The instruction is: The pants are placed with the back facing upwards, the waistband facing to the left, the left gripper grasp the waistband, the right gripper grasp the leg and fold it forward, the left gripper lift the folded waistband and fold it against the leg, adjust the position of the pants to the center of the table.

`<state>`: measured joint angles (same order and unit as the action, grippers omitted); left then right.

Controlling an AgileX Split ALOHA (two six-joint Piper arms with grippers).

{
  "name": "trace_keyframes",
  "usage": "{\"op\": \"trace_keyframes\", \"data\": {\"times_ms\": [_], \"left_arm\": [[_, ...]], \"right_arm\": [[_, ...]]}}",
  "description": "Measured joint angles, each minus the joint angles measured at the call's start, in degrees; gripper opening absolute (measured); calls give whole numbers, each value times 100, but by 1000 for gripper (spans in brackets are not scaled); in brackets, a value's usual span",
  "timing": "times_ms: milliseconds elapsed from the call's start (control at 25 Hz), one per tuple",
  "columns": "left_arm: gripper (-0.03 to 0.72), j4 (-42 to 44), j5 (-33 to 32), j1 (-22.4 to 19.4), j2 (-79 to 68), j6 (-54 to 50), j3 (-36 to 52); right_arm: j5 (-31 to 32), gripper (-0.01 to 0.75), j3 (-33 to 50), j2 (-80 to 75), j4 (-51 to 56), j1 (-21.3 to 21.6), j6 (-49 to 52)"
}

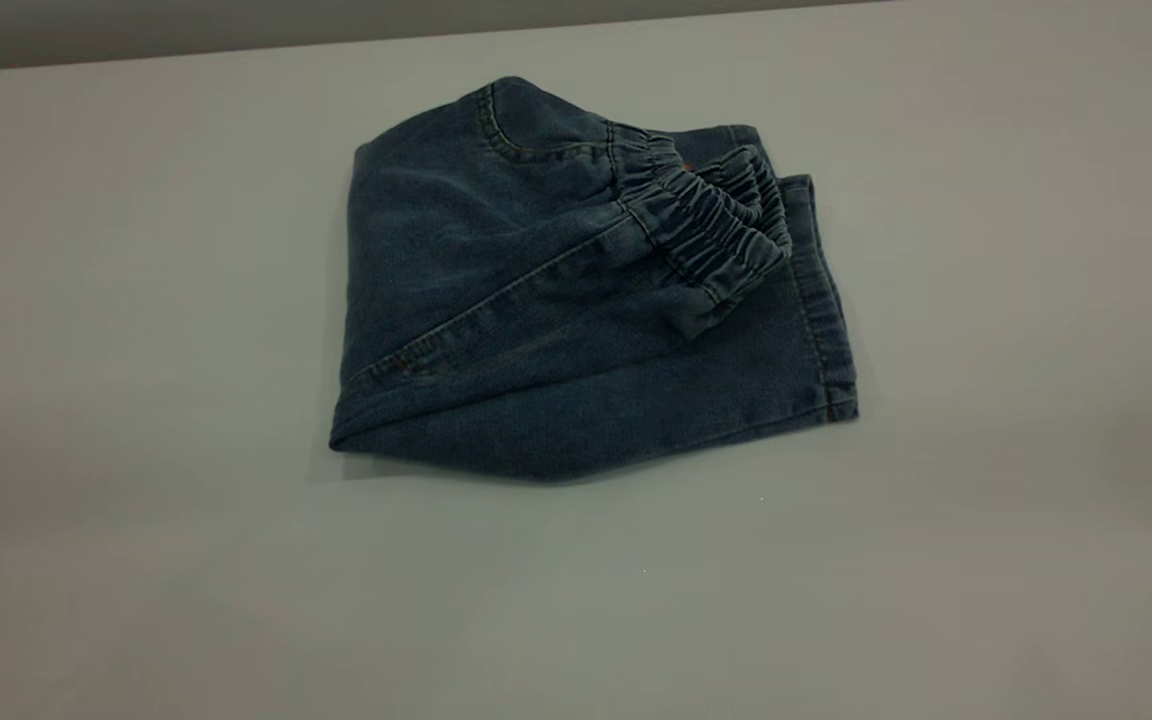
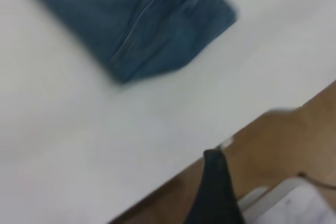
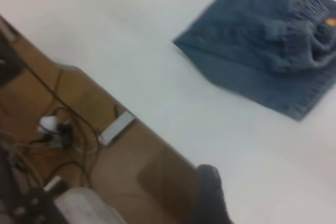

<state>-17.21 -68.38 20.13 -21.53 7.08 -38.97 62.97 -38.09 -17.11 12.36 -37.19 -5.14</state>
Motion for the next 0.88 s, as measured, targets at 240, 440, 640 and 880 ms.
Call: {"op": "trace_keyframes", "data": {"times_ms": [240, 440, 640, 880], "left_arm": [[498, 753, -54, 0, 0, -347, 0], [498, 832, 106, 0, 0, -187, 132], [498, 825, 316, 0, 0, -155, 408], [498, 846, 433, 0, 0, -155, 882]], "right_arm": [[-123, 479, 743, 476, -93, 0, 88], [-260, 479, 919, 471, -152, 4, 130], [-207, 479, 919, 466, -223, 4, 130], [-207, 479, 914, 466, -205, 4, 125]]}}
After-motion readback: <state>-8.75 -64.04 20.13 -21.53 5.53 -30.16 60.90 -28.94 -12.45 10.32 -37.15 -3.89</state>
